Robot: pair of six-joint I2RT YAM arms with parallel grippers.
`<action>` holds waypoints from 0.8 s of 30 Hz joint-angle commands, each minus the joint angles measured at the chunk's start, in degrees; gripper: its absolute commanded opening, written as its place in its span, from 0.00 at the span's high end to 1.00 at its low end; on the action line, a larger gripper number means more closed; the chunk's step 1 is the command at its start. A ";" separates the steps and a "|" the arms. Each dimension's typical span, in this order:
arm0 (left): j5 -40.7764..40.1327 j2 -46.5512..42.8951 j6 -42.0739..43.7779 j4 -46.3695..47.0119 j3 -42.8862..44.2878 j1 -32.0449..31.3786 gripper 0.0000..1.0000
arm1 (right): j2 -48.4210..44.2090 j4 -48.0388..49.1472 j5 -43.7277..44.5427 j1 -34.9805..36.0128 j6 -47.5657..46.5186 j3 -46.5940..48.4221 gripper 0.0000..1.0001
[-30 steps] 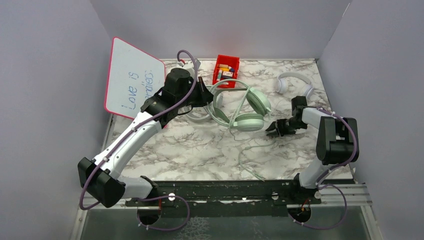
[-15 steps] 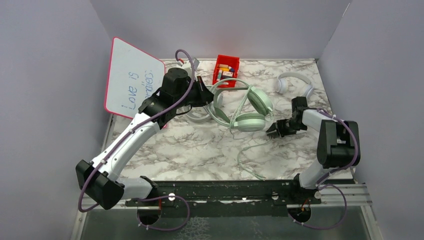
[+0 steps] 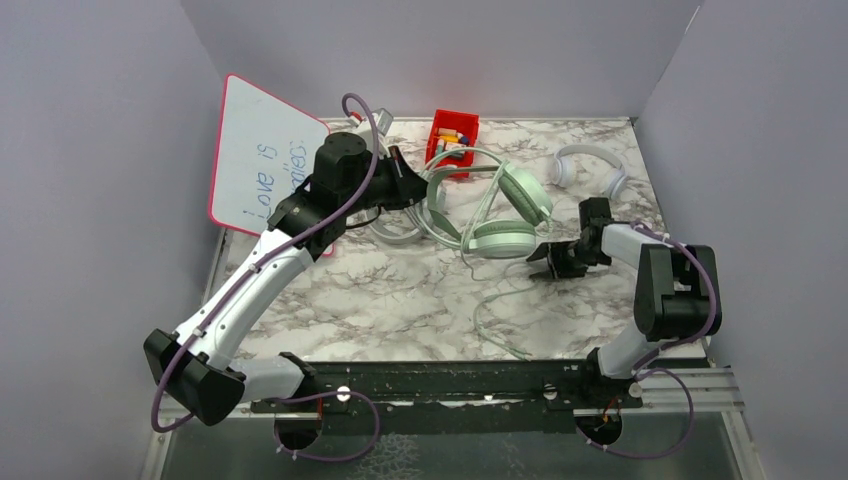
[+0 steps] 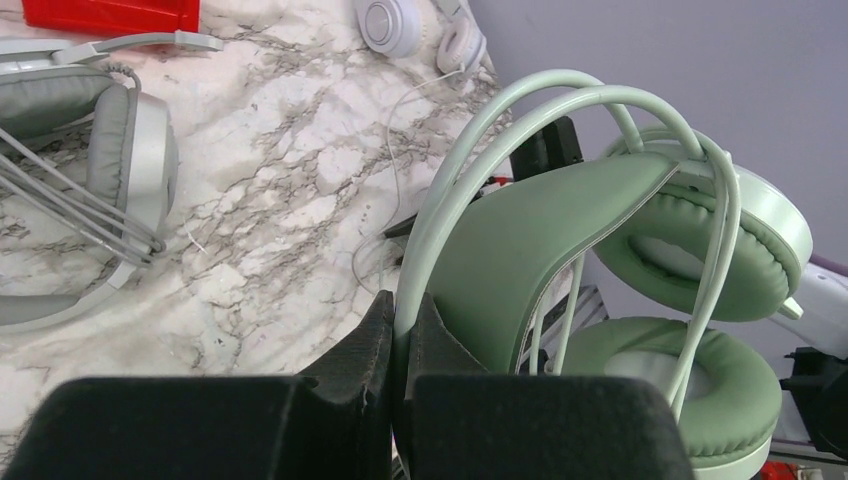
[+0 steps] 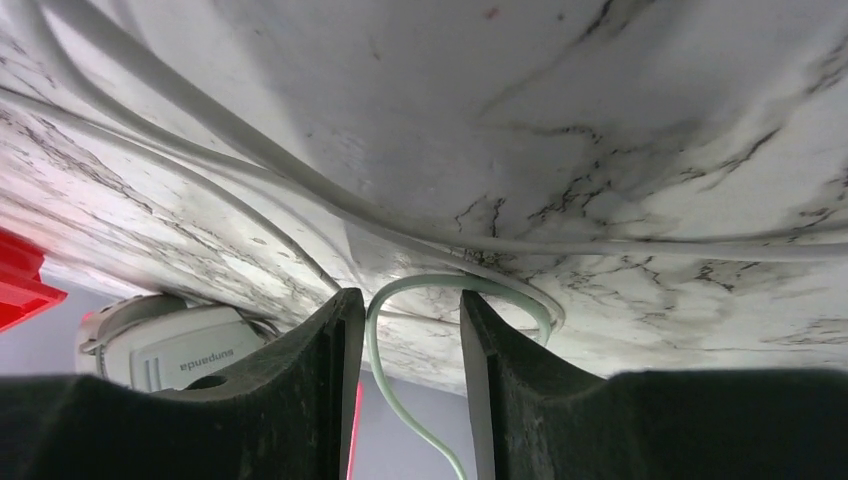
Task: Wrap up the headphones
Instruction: Wrap the headphones cable around the headphones.
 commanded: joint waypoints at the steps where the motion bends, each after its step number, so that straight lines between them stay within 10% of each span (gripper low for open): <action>1: 3.70 -2.92 -3.38 5.72 2.78 0.36 1.00 | 0.75 1.85 -1.04 0.88 2.95 -1.17 0.58; 4: 3.89 -3.36 -3.46 5.86 2.86 0.45 1.00 | 1.70 2.39 -2.34 0.98 3.55 -1.07 0.63; 9: 5.47 -3.79 -3.36 5.74 3.43 0.62 1.00 | 1.02 0.59 -2.10 0.99 1.78 0.98 0.99; 15: 6.93 -5.71 -0.80 4.51 3.59 1.68 1.00 | -9.60 0.14 8.10 -0.21 -9.90 4.13 1.00; 24: 14.41 -5.70 3.53 2.08 5.70 2.30 1.00 | -17.33 22.76 -2.62 -4.17 -35.71 4.32 1.00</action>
